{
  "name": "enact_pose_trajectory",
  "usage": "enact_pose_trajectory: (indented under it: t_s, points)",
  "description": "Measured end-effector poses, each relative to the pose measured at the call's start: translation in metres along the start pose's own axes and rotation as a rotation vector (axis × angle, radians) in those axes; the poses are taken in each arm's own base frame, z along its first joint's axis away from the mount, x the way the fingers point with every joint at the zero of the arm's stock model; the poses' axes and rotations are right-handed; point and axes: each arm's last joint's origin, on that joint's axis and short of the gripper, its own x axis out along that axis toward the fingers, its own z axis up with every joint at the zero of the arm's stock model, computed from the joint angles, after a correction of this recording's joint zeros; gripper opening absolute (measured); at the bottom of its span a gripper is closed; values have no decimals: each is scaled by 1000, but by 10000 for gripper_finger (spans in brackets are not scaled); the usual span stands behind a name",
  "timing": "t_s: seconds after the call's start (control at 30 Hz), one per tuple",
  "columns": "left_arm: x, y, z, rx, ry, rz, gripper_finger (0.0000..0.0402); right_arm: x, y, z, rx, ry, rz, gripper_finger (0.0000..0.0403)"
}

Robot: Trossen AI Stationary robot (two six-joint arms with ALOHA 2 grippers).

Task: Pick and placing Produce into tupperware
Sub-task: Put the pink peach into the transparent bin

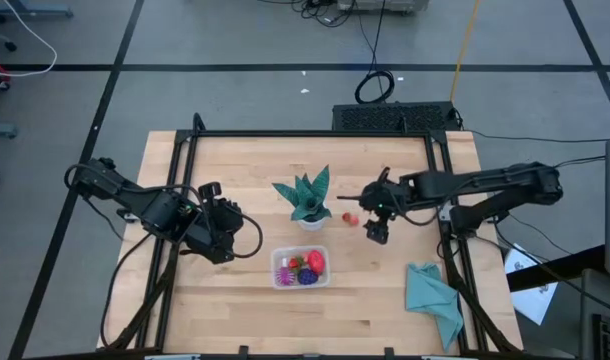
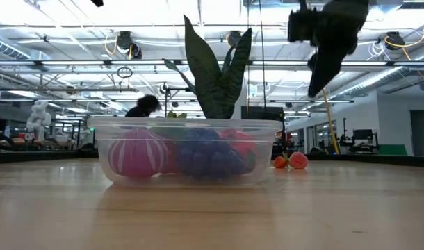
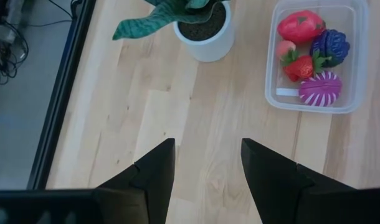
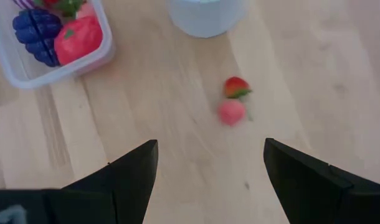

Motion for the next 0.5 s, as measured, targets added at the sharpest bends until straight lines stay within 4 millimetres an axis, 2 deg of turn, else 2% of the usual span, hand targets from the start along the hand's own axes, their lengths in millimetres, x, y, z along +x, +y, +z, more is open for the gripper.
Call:
enact_pose_trajectory:
  t_s: [0.23,0.5]
  points:
    - [0,1,0,-2,-1,4,186,23,-16,-7,32,-17,32,281]
    - [4,6,3,-18,7,19,186,40,-23,1,-6,-10,43,281]
